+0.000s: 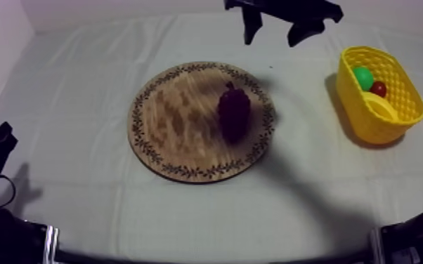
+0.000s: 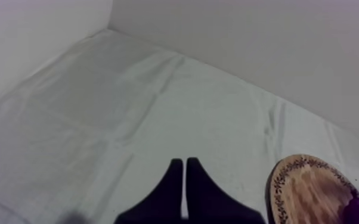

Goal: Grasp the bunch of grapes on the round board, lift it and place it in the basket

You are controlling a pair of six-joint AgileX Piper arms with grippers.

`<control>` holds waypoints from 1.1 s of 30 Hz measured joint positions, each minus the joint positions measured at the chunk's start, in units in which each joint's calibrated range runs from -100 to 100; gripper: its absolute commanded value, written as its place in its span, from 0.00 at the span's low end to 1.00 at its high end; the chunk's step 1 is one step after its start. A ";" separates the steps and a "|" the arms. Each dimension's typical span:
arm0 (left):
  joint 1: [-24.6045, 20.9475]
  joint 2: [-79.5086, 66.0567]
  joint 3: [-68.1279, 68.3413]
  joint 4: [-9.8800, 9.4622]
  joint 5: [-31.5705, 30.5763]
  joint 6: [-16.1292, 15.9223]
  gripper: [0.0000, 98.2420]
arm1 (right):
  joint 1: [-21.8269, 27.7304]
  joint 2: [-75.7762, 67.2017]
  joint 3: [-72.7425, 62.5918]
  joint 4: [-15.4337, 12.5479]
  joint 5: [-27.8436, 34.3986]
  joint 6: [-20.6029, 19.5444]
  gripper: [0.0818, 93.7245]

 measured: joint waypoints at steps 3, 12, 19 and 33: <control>0.00 0.00 0.00 0.00 0.00 0.00 0.00 | 0.09 0.29 0.38 -0.57 0.07 -0.03 0.70; 0.00 0.00 0.00 0.00 0.00 0.00 0.00 | 0.27 3.79 2.50 -2.25 0.00 -1.21 0.71; 0.00 0.00 0.00 0.00 0.00 0.00 0.00 | 0.39 8.79 4.47 -4.17 -1.66 -1.69 0.70; 0.00 0.00 0.00 0.00 0.00 0.00 0.00 | 0.06 18.60 3.03 -6.12 -4.32 -2.26 0.70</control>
